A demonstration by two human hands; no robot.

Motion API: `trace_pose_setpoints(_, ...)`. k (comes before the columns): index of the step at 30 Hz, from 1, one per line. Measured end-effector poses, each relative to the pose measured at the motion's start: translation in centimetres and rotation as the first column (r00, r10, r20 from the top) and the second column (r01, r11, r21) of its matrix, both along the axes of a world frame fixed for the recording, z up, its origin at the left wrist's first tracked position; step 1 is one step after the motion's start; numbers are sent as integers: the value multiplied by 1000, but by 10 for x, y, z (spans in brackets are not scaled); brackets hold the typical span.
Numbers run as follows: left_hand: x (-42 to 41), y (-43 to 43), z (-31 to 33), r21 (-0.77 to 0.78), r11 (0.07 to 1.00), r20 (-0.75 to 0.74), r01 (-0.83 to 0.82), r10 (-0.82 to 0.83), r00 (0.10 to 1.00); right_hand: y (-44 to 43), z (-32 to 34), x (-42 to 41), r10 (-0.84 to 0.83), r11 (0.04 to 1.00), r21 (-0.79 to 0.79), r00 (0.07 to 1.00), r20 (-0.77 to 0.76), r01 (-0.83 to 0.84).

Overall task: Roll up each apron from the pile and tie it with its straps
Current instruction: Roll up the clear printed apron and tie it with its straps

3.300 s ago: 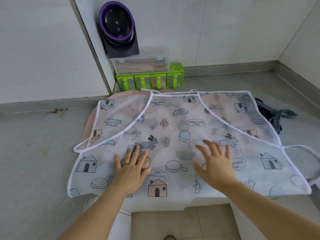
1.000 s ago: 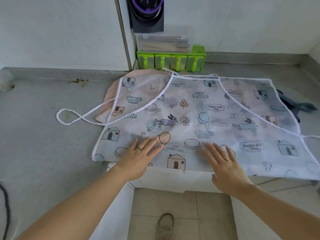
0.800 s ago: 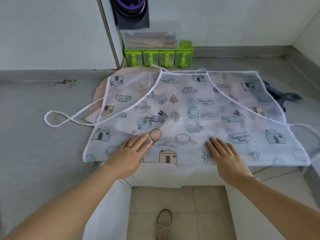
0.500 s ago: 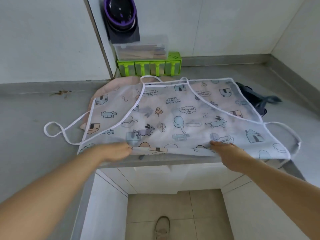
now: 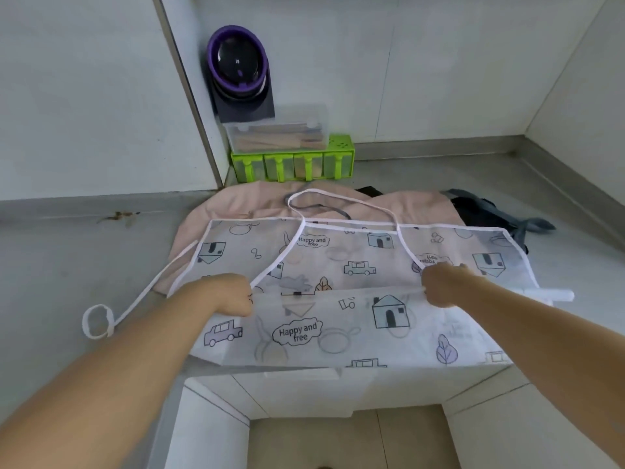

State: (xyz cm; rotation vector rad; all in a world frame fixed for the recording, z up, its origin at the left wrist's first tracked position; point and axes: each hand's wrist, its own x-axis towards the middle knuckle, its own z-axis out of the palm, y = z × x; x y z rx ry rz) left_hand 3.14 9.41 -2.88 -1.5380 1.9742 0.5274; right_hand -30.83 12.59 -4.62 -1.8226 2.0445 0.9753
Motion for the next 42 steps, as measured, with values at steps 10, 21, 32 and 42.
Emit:
trace_pose_setpoints(10,-25,-72,-7,131,990,57,-59,52,997,-52,-25,-24,-46,989,-130,984,174,69)
trace_pose_setpoints(21,-42,-147,-37,-188,964,126,191,-169,978,-127,-23,-48,-182,980,-20,926,331,200)
trace_pose_setpoints(32,-33,-179,-56,-383,911,-24,153,-176,984,-172,-39,-62,-126,940,-279,960,249,196)
trace_pose_setpoints(42,-43,-199,-71,-568,801,97,191,-166,981,-185,-58,-77,-159,918,-308,943,292,250)
